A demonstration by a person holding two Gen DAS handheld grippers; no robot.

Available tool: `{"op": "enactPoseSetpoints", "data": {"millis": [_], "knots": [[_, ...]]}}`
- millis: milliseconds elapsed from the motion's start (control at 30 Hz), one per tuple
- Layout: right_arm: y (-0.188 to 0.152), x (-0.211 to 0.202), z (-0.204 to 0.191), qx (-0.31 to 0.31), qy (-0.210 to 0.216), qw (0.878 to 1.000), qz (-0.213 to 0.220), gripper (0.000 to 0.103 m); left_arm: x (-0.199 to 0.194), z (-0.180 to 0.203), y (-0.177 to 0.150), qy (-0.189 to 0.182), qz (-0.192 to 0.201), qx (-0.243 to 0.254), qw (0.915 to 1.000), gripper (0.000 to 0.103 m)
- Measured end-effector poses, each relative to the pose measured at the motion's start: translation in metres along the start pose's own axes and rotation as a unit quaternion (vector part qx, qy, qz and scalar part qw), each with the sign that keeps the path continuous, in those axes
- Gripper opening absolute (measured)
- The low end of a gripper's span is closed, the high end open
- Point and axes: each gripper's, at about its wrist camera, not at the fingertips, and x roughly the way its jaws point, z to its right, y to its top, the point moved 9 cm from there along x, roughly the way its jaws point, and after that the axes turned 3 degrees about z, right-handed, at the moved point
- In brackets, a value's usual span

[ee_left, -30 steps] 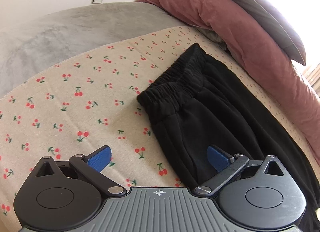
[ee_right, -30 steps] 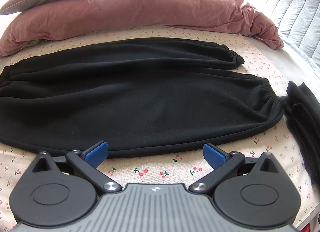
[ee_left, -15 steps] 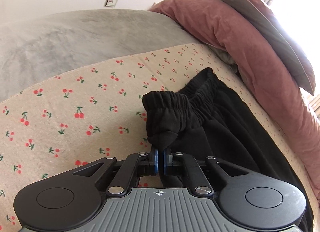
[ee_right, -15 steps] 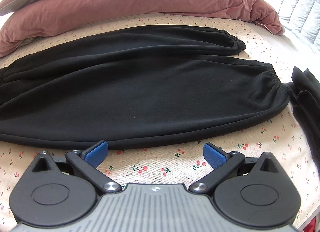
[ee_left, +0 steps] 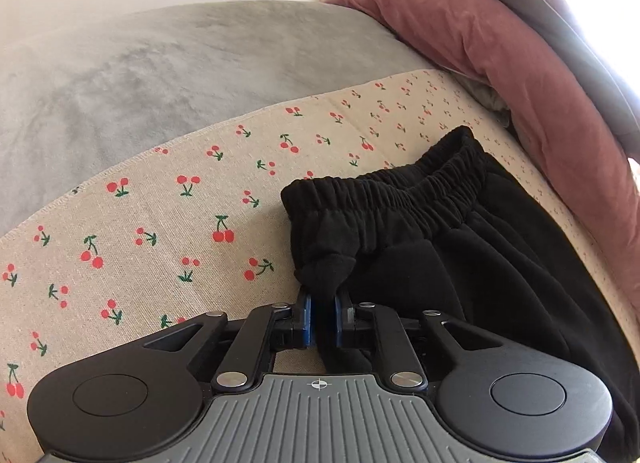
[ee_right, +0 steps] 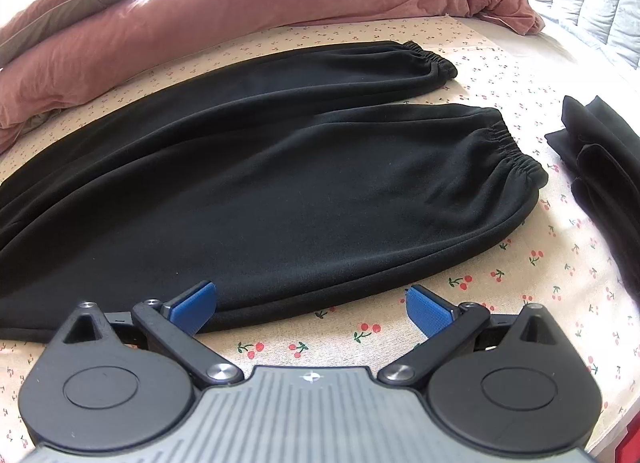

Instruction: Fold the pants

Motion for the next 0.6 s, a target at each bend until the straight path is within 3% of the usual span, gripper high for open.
{"op": "enactPoseSetpoints", "data": {"millis": [67,133,167,233,333,400,467,500,600], "knots": [[0.0,0.001,0.002,0.003,-0.002,1.0,0.0,0.098,-0.015,-0.012,0.007,-0.011,0.008,-0.049,0.9987,0.023],[0.0,0.0,0.003,0.006,0.0,1.0,-0.001,0.098,-0.04,-0.02,0.012,-0.053,0.024,-0.095,0.9938,0.023],[0.0,-0.001,0.004,0.005,0.001,1.0,-0.001,0.098,-0.049,-0.02,0.015,-0.049,0.04,-0.096,0.9934,0.021],[0.001,-0.003,0.004,0.001,0.001,1.0,0.002,0.098,-0.068,-0.018,0.026,0.0,0.085,-0.067,0.9941,0.013],[0.003,-0.003,0.001,-0.006,0.002,1.0,0.005,0.098,-0.077,-0.001,0.041,-0.021,0.107,-0.059,0.9923,0.016],[0.004,-0.003,0.0,-0.008,0.004,1.0,0.006,0.098,-0.06,0.033,0.047,-0.038,0.089,0.008,0.9953,0.023],[0.005,0.001,-0.002,-0.014,0.002,1.0,0.005,0.098,-0.033,0.071,0.043,-0.051,0.057,0.065,0.9949,0.05],[0.005,0.003,-0.003,-0.018,-0.001,1.0,0.003,0.098,-0.02,0.086,0.042,-0.041,0.054,0.089,0.9937,0.057],[0.004,0.011,-0.009,-0.033,-0.007,0.999,-0.006,0.098,0.008,0.13,0.051,0.002,0.091,0.18,0.9795,0.064]]}}
